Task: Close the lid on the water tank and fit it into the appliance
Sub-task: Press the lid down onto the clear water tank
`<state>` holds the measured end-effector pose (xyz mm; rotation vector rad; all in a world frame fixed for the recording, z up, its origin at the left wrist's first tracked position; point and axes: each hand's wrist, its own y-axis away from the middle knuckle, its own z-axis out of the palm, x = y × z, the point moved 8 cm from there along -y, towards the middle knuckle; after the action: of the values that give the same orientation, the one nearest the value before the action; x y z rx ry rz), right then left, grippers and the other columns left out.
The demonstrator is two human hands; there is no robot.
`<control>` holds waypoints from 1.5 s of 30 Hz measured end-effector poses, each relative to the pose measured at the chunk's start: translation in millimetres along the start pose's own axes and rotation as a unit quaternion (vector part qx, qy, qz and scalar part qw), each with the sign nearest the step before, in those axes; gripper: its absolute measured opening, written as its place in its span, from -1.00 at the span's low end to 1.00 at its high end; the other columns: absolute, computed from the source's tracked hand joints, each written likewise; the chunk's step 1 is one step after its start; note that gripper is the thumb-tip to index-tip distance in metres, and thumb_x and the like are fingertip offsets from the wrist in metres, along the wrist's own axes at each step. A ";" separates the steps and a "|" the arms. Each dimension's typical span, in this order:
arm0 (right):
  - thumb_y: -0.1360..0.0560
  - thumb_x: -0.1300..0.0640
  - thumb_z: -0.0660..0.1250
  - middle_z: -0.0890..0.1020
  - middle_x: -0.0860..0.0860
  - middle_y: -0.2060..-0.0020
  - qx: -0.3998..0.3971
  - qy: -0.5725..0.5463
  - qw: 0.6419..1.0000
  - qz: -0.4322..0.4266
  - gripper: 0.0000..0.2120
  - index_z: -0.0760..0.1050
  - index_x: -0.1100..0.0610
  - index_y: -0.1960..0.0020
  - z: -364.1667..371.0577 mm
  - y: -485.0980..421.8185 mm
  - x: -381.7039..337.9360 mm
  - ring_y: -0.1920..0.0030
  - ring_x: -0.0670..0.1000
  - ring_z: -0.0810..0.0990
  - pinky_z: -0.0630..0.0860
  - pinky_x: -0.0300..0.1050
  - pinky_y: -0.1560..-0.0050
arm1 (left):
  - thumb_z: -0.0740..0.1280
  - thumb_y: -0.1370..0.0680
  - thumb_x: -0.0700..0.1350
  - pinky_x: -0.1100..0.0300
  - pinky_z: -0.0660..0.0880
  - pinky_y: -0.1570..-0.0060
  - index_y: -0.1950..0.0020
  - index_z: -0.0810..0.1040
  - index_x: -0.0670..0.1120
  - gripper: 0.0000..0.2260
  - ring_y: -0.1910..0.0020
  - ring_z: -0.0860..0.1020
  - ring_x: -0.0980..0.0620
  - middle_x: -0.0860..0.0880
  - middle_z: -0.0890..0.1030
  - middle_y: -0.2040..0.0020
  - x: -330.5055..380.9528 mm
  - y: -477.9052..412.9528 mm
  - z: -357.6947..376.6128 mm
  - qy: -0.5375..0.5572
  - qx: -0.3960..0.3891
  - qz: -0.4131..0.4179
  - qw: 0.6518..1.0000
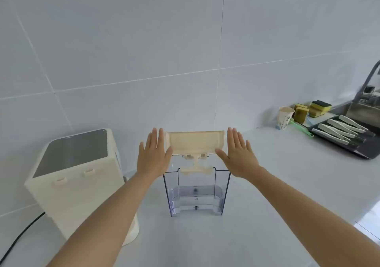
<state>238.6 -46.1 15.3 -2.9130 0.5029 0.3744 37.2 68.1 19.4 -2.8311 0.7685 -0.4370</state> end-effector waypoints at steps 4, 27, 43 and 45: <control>-0.54 -0.19 -0.10 -0.19 0.13 -0.51 -0.047 -0.083 0.995 0.034 -0.29 -0.38 0.16 -0.44 4.4 -13.5 -6.7 -0.51 0.11 -0.15 -0.13 0.11 -0.46 | -0.02 -0.57 0.04 -0.08 0.11 -0.42 -0.46 -0.20 -0.07 -0.46 -0.49 0.05 -0.10 -0.12 -0.10 -0.53 2.3 -17.0 6.7 0.092 -0.065 -0.040 0.993; -0.52 0.03 0.14 0.25 0.18 -0.41 0.058 -0.380 0.917 0.104 -0.40 0.00 0.18 -0.46 -4.2 -3.6 -6.0 -0.38 0.14 0.26 0.22 -0.07 -0.24 | 0.10 -0.48 -0.34 0.11 0.34 -0.12 -0.39 0.20 -0.16 -0.53 -0.21 0.42 -0.19 -0.20 0.26 -0.37 9.0 6.1 -6.1 0.268 0.043 -0.033 0.962; -0.50 0.21 0.18 0.35 0.16 -0.34 0.062 -0.153 0.986 -0.009 -0.59 0.29 0.22 -0.34 22.0 47.8 -25.1 -0.34 0.16 0.30 0.25 -0.03 -0.31 | 0.21 -0.46 -0.25 0.00 0.39 -0.12 -0.35 0.30 -0.15 -0.55 -0.18 0.45 -0.23 -0.16 0.45 -0.33 4.0 62.8 20.8 0.173 0.036 0.029 0.984; -0.49 0.20 0.16 0.36 0.11 -0.33 0.048 -0.093 0.994 -0.027 -0.63 0.31 0.19 -0.29 26.2 50.1 -27.7 -0.38 0.11 0.23 0.18 0.08 -0.38 | 0.21 -0.46 -0.24 -0.03 0.37 -0.17 -0.38 0.25 -0.16 -0.52 -0.23 0.41 -0.24 -0.16 0.39 -0.38 5.5 66.5 23.6 0.132 0.022 0.054 0.990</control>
<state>190.2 -79.0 -8.0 -2.7563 0.4020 0.5900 18.5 10.8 -17.6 -2.7063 0.9409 -0.8125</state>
